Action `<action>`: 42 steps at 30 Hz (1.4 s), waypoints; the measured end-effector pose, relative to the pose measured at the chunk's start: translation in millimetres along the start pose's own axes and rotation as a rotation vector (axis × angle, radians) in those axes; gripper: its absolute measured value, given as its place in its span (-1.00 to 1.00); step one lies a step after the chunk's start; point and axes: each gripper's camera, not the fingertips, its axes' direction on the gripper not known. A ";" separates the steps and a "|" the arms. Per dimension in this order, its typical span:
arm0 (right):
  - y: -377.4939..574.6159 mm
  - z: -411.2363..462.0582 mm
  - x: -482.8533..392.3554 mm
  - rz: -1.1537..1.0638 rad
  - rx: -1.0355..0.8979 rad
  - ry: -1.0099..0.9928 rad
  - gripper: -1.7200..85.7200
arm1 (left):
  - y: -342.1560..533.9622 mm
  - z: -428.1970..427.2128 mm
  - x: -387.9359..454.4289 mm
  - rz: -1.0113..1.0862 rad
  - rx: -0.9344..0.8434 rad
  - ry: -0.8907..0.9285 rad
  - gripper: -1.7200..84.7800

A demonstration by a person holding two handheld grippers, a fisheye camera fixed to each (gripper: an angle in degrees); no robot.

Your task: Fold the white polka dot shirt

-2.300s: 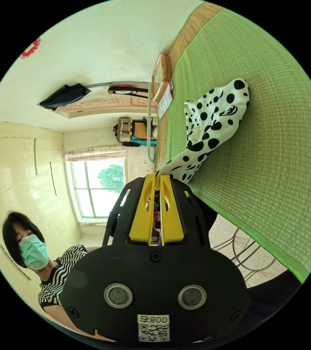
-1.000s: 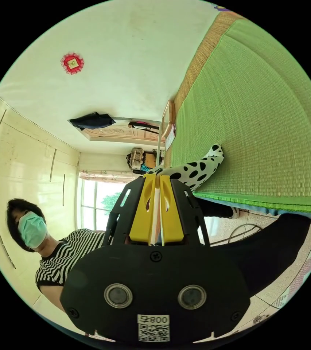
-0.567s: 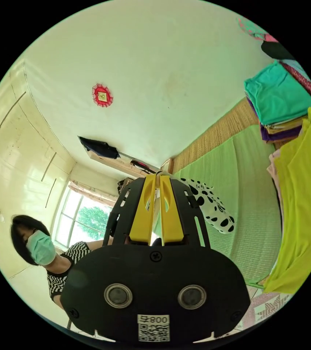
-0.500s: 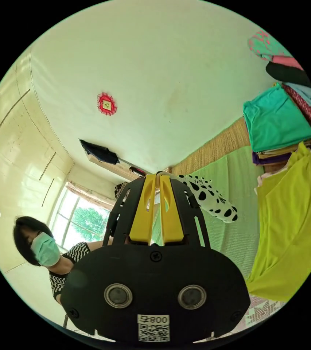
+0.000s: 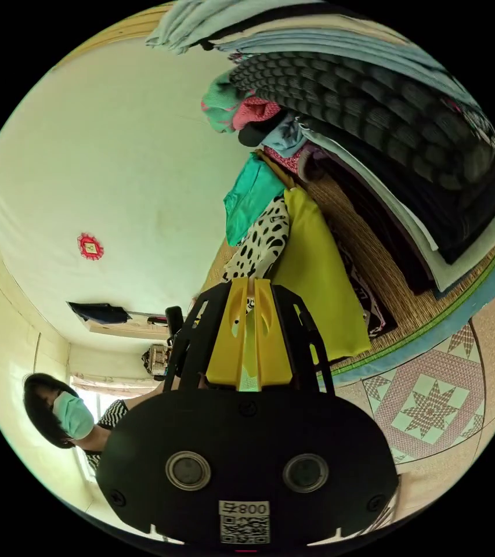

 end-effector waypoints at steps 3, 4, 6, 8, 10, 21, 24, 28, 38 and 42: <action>13.4 -19.5 24.1 0.016 0.032 -0.071 -0.93 | -8.7 34.1 -20.6 -0.012 -0.002 0.039 -0.89; 14.3 -28.1 25.0 0.004 0.044 -0.092 -0.93 | -16.1 41.7 -22.5 0.005 -0.001 0.027 -0.89; 12.0 -39.1 18.9 -0.018 0.047 -0.089 -0.93 | -28.9 51.3 -20.9 0.052 0.003 -0.002 -0.89; 7.1 -52.5 2.2 -0.065 0.044 -0.062 -0.93 | -45.2 65.9 -18.0 0.104 0.010 -0.028 -0.89; 5.1 -62.4 -9.6 -0.094 0.032 -0.015 -0.93 | -53.9 79.3 -20.6 0.124 0.016 -0.032 -0.89; 28.2 -87.8 29.7 0.035 -0.019 0.160 -0.93 | -52.3 184.3 -148.1 -0.270 -0.028 0.199 -0.88; 33.5 -90.5 31.6 0.034 -0.015 0.156 -0.93 | -57.5 197.1 -170.3 -0.304 -0.026 0.230 -0.88; 42.0 -93.6 23.6 0.013 0.014 0.187 -0.94 | -68.8 206.7 -194.1 -0.324 -0.016 0.272 -0.87; 106.8 -79.7 -51.5 -0.220 0.163 0.333 -0.96 | -67.3 199.4 -232.0 -0.317 -0.052 0.317 -0.93; 122.8 -34.2 -76.7 -0.302 0.123 0.532 -0.96 | -87.4 194.2 -223.1 -0.210 -0.026 0.300 -0.95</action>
